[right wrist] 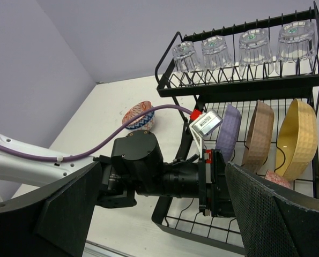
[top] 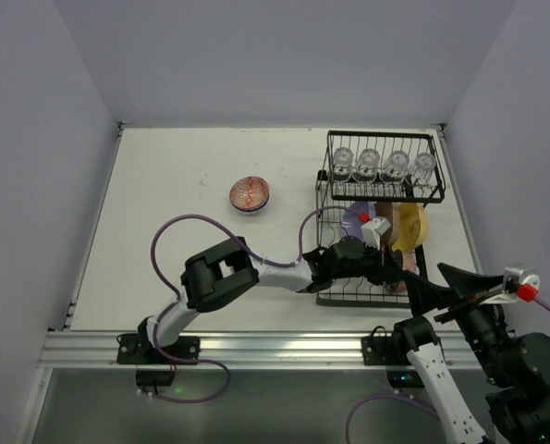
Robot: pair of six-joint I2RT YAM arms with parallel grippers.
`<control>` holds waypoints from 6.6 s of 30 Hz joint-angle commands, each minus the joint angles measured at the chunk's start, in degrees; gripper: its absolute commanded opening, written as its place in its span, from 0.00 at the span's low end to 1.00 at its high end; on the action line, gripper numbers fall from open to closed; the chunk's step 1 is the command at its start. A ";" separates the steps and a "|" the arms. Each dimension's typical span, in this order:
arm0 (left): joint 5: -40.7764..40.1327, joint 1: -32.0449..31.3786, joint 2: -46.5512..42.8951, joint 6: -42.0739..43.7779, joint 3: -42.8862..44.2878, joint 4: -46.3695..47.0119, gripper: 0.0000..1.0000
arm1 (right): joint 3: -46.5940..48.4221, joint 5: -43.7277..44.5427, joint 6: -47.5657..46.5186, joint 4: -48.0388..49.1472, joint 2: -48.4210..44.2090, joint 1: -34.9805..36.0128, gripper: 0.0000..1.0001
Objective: Unload the mixed dishes from the dish rack
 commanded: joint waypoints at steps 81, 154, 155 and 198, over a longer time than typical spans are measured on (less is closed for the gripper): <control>-38.90 29.50 -10.62 35.82 31.98 -89.40 0.00 | 0.74 0.55 2.15 4.14 -0.94 0.05 0.99; -38.02 28.27 0.29 42.59 36.74 -96.61 0.21 | -3.30 -1.91 2.77 5.02 -1.74 0.05 0.99; -37.93 28.27 -0.06 42.68 37.09 -96.35 0.31 | -3.30 -1.91 2.77 4.93 -1.74 0.05 0.99; -20.61 1.47 -42.64 18.49 -23.49 -8.37 0.87 | -4.62 6.88 2.86 2.56 1.69 0.05 0.99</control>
